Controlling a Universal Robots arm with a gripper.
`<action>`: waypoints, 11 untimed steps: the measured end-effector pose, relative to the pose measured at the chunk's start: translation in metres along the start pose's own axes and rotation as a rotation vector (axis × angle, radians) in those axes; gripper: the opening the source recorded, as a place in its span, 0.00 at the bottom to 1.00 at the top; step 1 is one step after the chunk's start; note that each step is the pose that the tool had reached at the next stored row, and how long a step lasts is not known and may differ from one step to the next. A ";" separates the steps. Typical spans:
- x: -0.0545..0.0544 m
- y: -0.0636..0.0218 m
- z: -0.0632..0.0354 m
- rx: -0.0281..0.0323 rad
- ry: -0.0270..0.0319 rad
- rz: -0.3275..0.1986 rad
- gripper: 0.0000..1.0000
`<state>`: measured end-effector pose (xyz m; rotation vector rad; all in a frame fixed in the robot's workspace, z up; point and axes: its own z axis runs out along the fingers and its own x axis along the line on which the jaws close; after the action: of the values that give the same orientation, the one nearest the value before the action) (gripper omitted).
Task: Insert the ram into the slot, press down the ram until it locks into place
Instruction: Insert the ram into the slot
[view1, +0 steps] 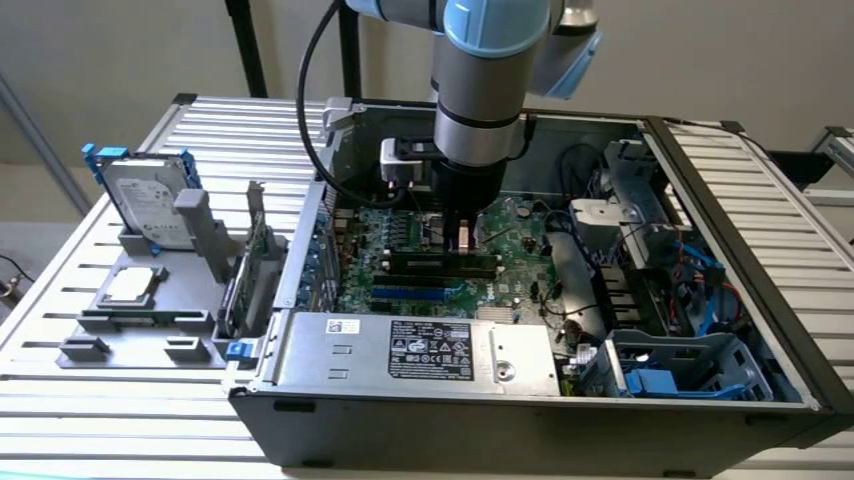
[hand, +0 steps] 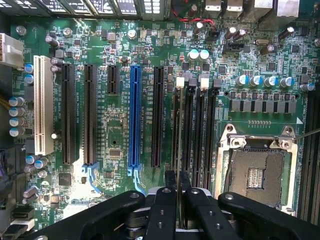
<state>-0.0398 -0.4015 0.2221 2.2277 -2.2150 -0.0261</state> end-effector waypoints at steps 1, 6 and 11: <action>0.000 0.0000 0.0000 0.0000 0.0000 0.000 0.13; 0.000 0.0000 0.0000 0.0000 -0.0001 0.000 0.13; -0.001 0.0000 0.0000 0.0000 0.0000 0.000 0.13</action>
<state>-0.0398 -0.4008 0.2221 2.2277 -2.2150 -0.0261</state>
